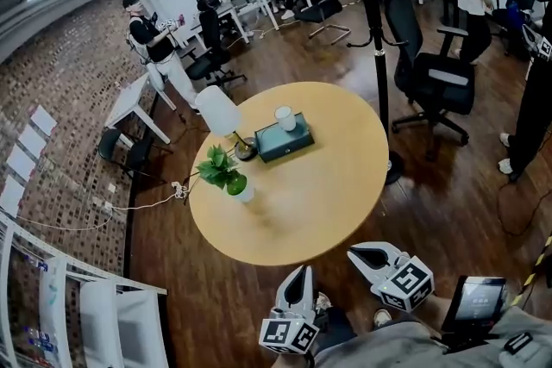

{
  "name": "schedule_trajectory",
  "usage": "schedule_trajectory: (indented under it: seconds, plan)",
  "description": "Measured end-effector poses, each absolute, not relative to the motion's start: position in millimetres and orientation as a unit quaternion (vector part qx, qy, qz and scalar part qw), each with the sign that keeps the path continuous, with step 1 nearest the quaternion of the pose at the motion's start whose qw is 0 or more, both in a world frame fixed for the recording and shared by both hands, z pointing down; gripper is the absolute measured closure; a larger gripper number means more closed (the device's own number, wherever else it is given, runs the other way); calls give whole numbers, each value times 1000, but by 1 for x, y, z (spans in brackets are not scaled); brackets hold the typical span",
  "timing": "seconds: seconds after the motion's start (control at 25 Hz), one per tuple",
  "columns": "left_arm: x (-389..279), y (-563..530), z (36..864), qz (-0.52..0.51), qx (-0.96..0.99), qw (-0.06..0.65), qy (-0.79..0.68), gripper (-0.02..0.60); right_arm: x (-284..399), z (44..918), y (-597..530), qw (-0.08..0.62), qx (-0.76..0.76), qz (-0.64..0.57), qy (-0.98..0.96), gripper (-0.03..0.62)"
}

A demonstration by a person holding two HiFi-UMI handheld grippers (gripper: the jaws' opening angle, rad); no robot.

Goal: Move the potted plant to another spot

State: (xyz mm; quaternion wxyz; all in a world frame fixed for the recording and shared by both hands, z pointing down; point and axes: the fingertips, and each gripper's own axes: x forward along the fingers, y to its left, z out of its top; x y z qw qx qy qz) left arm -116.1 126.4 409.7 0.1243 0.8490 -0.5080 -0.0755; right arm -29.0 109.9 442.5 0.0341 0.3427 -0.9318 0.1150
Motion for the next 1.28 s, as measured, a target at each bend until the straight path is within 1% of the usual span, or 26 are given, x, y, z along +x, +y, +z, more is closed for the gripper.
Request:
schedule_trajectory:
  seconds: [0.2,0.48,0.72,1.28]
  plan:
    - [-148,76,411,-79,854,125,-499,581,-58,443,60,41,356,111,-927,594]
    - [-208,-5,412,-80,869,116,-474,581,-124,443,-21,41,379,97,-919,594]
    - [-248,-50,414,-82,875,119,-462,581,-167,441,-65,46,388,95,-916,594]
    - [-280,-127,448,-65,844,145,-512,581,-191,473,-143,71,353,110,-927,594]
